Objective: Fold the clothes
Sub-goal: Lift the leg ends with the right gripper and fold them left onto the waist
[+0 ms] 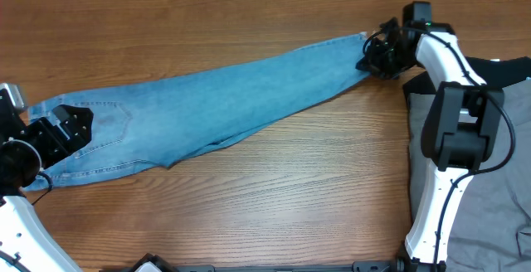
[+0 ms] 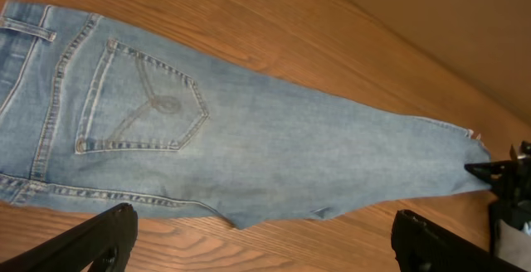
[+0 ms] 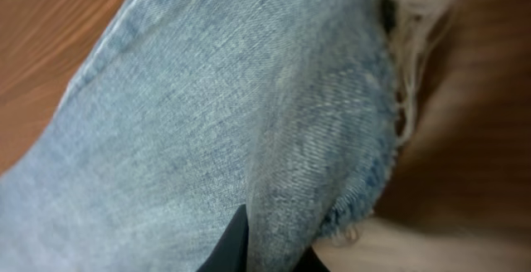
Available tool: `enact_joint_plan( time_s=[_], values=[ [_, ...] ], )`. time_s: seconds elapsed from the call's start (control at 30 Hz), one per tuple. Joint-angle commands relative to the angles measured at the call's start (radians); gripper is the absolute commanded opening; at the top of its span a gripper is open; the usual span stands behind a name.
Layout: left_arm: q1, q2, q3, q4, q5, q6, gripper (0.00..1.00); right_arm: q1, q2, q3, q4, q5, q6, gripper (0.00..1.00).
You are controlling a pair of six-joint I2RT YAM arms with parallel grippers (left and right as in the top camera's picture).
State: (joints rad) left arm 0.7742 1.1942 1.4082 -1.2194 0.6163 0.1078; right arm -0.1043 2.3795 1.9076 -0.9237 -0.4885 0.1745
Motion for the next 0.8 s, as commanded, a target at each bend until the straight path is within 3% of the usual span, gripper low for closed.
enact_joint_plan(
  time_s=[0.0,0.17,0.3,0.5,0.77],
  values=[
    [-0.019,-0.003,0.015,-0.003,-0.007,0.001,1.0,-0.051,-0.119,0.07,-0.064,0.1,-0.011,0.04],
    [-0.019,-0.005,0.015,-0.003,-0.006,0.0,1.0,-0.08,-0.285,0.077,-0.131,0.247,-0.012,0.04],
    [-0.019,-0.005,0.015,-0.003,0.0,-0.008,1.0,-0.033,-0.449,0.077,-0.15,0.258,-0.061,0.04],
    [-0.019,-0.005,0.015,-0.003,0.006,-0.019,1.0,0.138,-0.472,0.075,-0.236,0.268,-0.098,0.04],
    [-0.018,-0.005,0.015,-0.007,0.013,-0.031,1.0,0.455,-0.469,0.075,-0.18,0.29,-0.093,0.04]
  ],
)
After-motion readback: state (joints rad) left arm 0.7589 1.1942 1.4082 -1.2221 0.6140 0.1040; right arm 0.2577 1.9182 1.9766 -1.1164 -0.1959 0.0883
